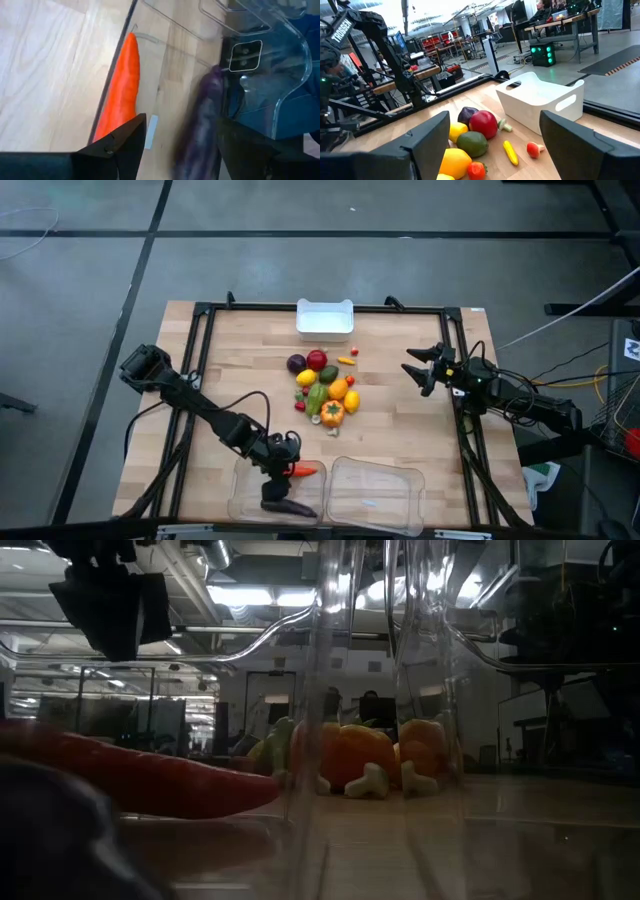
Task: Sort produce into baskets
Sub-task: Put the orange mushroom into the white bin
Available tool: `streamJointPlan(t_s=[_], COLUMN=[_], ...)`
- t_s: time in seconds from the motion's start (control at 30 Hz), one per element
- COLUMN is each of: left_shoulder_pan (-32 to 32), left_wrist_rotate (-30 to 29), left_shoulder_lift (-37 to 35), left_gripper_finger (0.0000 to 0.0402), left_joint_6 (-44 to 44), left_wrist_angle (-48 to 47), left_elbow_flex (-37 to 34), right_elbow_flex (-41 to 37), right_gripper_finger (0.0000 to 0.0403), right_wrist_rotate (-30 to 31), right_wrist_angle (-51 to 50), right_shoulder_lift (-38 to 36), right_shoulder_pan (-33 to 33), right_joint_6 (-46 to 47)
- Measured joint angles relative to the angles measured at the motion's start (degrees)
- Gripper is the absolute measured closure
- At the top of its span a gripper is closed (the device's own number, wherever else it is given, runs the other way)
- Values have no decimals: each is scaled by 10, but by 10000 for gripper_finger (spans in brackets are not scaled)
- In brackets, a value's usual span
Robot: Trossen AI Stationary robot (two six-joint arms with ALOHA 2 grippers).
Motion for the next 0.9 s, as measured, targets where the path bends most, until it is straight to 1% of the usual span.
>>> streamJointPlan(t_s=[0.2, 0.37, 0.47, 0.7, 0.9], left_shoulder_pan=[28, 55, 73, 116, 147], left_wrist_rotate=[7, 36, 43, 47, 47], left_shoulder_lift=[-2, -13, -24, -40, -42], left_gripper_finger=[178, 194, 204, 223, 233], left_joint_6=[1, 3, 4, 11, 47], left_wrist_angle=[0, 2, 3, 0, -3], left_elbow_flex=[0, 0, 0, 1, 1], right_elbow_flex=[37, 80, 109, 191, 268], right_gripper_finger=[98, 98, 98, 98, 98], right_wrist_rotate=[5, 11, 11, 29, 28], right_wrist_angle=[0, 1, -4, -3, -20], right_shoulder_lift=[27, 93, 150, 317, 453], right_shoulder_pan=[0, 0, 0, -7, -46], right_joint_6=[-5, -18, -34, -83, -106])
